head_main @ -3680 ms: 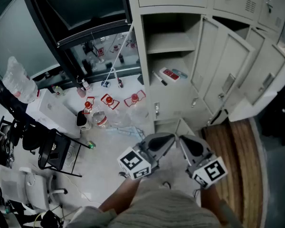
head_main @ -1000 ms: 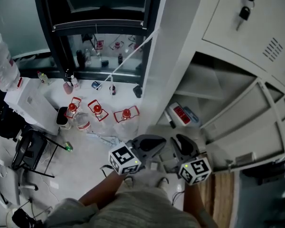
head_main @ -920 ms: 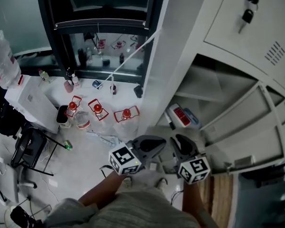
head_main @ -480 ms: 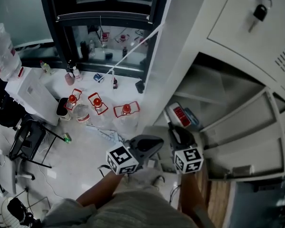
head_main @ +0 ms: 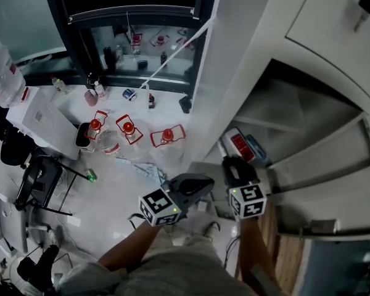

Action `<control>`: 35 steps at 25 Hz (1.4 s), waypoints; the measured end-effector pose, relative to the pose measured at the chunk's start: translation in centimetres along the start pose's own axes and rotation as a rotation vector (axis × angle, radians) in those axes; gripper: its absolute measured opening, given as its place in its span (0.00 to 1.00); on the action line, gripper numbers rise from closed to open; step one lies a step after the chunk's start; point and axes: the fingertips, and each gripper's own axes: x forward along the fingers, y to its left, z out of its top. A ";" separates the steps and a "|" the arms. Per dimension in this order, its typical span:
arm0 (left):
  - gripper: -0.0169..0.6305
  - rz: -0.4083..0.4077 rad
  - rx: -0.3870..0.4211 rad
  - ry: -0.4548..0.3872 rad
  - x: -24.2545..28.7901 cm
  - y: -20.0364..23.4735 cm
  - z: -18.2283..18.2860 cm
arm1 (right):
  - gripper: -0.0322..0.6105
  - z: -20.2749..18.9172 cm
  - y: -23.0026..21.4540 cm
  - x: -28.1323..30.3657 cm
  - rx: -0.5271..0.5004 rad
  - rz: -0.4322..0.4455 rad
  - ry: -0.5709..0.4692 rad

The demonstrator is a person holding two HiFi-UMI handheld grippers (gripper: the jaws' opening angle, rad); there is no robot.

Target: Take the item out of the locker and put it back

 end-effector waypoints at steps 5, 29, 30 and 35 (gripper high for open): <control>0.03 -0.012 -0.008 0.004 0.4 0.0 -0.6 | 0.18 -0.2 0.1 0.0 0.015 -0.007 -0.005; 0.03 0.028 -0.025 0.000 0.2 0.5 -0.9 | 0.17 1.6 -0.1 -1.4 0.067 -0.055 -0.149; 0.03 0.025 -0.022 0.001 0.2 0.5 -0.8 | 0.17 1.8 -0.1 -1.6 0.064 -0.060 -0.159; 0.03 0.012 -0.008 0.000 0.6 0.3 -0.7 | 0.17 3.1 0.1 -3.1 0.039 -0.069 -0.211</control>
